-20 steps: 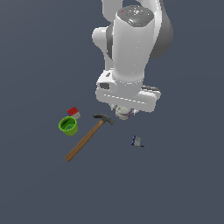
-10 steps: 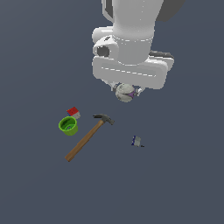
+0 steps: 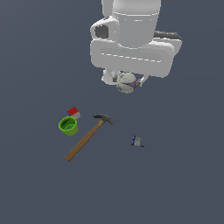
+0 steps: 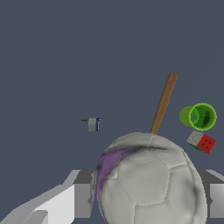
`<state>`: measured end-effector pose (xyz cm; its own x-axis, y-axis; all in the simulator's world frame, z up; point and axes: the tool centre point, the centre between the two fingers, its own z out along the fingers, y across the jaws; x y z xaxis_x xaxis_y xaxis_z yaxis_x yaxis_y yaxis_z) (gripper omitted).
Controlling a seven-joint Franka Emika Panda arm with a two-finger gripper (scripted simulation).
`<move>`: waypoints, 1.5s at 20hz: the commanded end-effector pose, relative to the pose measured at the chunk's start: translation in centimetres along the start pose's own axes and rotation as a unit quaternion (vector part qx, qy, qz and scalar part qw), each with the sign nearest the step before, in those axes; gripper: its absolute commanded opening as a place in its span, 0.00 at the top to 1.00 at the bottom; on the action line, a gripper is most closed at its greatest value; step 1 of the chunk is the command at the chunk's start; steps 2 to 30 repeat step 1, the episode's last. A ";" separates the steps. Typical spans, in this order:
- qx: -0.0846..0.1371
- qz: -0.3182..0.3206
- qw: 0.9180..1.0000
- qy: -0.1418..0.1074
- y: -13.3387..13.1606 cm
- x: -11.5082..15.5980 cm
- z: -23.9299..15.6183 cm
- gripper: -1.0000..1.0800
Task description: Pick up a designated object from a clutter of objects.
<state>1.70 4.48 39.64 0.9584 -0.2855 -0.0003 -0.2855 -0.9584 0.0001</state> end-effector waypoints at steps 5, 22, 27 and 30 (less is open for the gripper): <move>0.000 0.000 1.000 0.000 0.0 0.0 -0.3 1.00; 0.000 0.000 1.000 0.000 0.0 0.0 -0.3 1.00; 0.000 0.000 1.000 0.000 0.0 0.0 -0.3 1.00; 0.000 0.000 1.000 0.000 0.0 0.0 -0.3 1.00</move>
